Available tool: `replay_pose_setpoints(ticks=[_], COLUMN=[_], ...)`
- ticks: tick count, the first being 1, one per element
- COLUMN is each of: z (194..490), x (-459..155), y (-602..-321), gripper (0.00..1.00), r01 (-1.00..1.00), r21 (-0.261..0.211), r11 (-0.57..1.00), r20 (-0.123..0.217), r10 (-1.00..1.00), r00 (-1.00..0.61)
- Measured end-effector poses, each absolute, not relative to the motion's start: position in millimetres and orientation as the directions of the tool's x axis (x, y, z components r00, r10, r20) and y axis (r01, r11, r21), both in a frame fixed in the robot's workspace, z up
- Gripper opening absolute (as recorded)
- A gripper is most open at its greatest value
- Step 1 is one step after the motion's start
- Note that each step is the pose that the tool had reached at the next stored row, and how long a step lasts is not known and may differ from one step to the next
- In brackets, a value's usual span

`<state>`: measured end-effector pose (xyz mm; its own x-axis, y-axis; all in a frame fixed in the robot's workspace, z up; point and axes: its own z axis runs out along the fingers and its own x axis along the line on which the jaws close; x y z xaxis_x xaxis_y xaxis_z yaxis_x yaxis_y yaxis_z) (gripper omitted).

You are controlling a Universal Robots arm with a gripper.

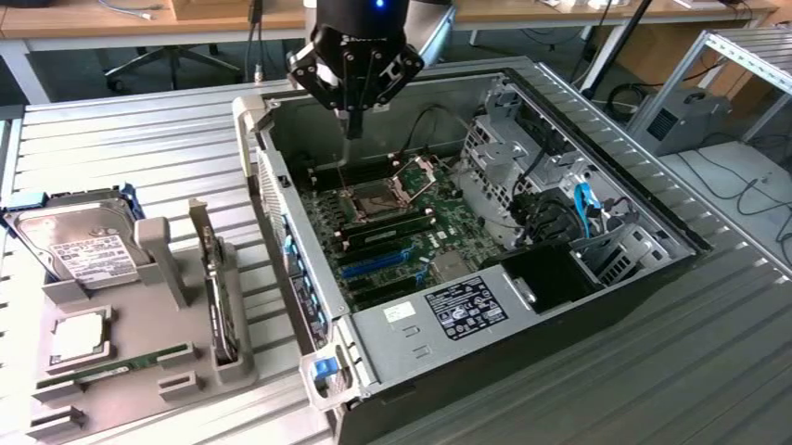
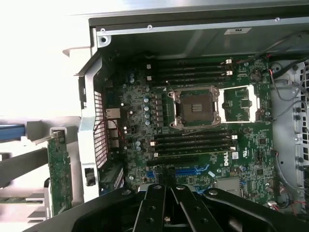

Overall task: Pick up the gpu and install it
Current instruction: 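Reach for the gpu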

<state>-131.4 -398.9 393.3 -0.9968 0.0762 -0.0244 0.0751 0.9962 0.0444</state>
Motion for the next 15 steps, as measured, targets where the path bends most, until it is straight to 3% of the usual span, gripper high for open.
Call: replay_pose_setpoints(ticks=[15], z=[393.3], x=[-138.0], y=[-398.9], gripper=[0.11], r01=[0.075], r21=[0.044], r11=[0.996], r20=[-0.024], r10=[0.076], r00=[-0.997])
